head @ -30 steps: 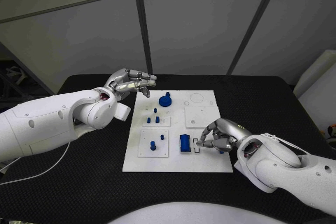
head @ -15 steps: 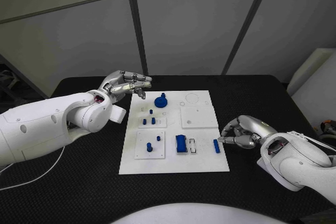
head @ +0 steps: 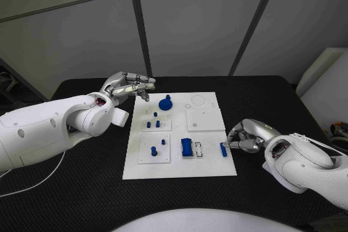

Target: Assemble the parts on the task board

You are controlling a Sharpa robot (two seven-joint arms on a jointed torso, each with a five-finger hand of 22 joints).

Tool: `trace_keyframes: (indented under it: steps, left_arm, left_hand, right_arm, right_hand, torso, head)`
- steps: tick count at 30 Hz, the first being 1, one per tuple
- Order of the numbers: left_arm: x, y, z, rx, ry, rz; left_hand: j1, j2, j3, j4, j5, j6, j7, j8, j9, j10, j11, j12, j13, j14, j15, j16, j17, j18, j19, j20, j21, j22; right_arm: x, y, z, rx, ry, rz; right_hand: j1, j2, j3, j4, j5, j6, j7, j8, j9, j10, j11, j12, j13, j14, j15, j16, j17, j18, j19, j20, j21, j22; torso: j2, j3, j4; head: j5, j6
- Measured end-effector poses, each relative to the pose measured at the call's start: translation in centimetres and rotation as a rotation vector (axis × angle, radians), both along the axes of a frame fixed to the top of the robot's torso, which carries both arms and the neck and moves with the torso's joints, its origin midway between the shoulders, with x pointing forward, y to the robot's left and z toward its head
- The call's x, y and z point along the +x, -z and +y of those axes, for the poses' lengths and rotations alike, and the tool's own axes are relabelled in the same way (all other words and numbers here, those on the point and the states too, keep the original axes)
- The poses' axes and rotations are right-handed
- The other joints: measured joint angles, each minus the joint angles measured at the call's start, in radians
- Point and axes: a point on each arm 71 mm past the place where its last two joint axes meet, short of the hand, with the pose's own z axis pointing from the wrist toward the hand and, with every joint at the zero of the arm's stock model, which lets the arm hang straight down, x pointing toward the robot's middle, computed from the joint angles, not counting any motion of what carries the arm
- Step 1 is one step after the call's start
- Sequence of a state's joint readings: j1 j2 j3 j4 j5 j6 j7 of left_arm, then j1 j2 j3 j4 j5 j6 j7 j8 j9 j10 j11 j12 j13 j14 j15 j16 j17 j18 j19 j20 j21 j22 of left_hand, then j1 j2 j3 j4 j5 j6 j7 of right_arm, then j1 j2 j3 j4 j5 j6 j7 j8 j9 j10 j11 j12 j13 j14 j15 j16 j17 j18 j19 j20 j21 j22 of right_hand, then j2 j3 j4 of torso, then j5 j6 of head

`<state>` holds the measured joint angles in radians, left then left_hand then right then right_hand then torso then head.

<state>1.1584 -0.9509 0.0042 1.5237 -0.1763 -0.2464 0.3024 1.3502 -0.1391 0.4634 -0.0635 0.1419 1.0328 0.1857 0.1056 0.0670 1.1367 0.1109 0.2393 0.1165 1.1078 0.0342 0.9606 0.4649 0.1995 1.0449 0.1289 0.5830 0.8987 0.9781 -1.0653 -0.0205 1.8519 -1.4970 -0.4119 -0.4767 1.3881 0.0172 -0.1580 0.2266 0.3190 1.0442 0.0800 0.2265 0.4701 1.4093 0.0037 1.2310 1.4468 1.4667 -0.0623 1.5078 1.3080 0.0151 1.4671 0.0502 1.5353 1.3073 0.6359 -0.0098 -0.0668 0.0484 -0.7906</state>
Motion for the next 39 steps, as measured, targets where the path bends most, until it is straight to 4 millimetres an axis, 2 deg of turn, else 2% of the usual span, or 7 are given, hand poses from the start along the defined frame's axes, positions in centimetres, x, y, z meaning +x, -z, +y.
trace_keyframes:
  steps: [10,27,35,39]
  left_arm:
    - [0.0,0.0,0.0,0.0,0.0,0.0]
    - [0.0,0.0,0.2,0.001,-0.001,0.0]
    - [0.0,0.0,0.2,0.001,-0.001,0.001]
    - [0.0,0.0,0.2,0.001,-0.001,0.001]
  left_hand:
    - [0.0,0.0,0.0,0.0,0.0,0.0,0.0,0.0,0.0,0.0,0.0,0.0,0.0,0.0,0.0,0.0,0.0,0.0,0.0,0.0,0.0,0.0]
    - [0.0,0.0,0.0,0.0,0.0,0.0,0.0,0.0,0.0,0.0,0.0,0.0,0.001,0.0,0.0,0.0,0.0,0.0,0.0,0.0,0.0,0.0]
    - [0.0,0.0,0.0,0.0,0.0,0.0,0.0,0.0,0.0,0.0,0.0,0.0,0.001,0.0,0.0,0.0,0.0,0.0,0.0,0.0,0.0,0.0]
    - [0.0,0.0,0.0,0.0,0.0,0.0,0.0,0.0,0.0,0.0,0.0,0.0,0.001,0.0,0.0,0.0,0.0,0.0,0.0,0.0,0.0,0.0]
  right_arm:
    - [0.2,0.7,0.9,-0.021,-0.019,0.032]
    - [0.1,1.3,1.2,-0.093,-0.031,0.068]
    - [0.2,1.4,1.8,-0.124,-0.046,0.069]
    - [0.2,1.5,2.1,-0.136,-0.055,0.065]
  right_hand:
    - [-0.005,-0.005,-0.004,0.009,0.0,0.006,-0.001,-0.001,-0.004,0.0,0.0,0.0,-0.014,0.0,0.0,0.0,0.0,0.0,0.0,0.0,0.0,0.0]
    - [-0.02,-0.02,-0.013,0.025,-0.008,0.022,-0.003,-0.006,-0.007,0.0,0.0,-0.004,-0.074,0.0,0.0,-0.001,0.0,0.0,0.0,0.0,0.0,0.0]
    - [-0.012,-0.038,-0.016,0.027,-0.023,0.024,-0.005,-0.003,-0.006,0.0,0.0,-0.004,-0.111,0.0,0.0,-0.004,0.0,0.0,0.0,0.0,-0.004,0.0]
    - [-0.001,-0.049,-0.006,0.017,-0.023,0.026,-0.007,-0.004,-0.006,0.0,0.0,-0.004,-0.125,0.0,0.0,-0.004,0.0,0.0,0.0,0.0,-0.004,0.0]
  torso:
    - [0.0,-0.0005,0.0012]
    - [0.0,-0.0007,0.0012]
    - [0.0,-0.0008,0.0012]
    - [0.0,-0.001,0.0012]
  head:
    - [0.004,-0.003]
    - [0.007,-0.008]
    - [0.008,-0.008]
    - [0.008,-0.009]
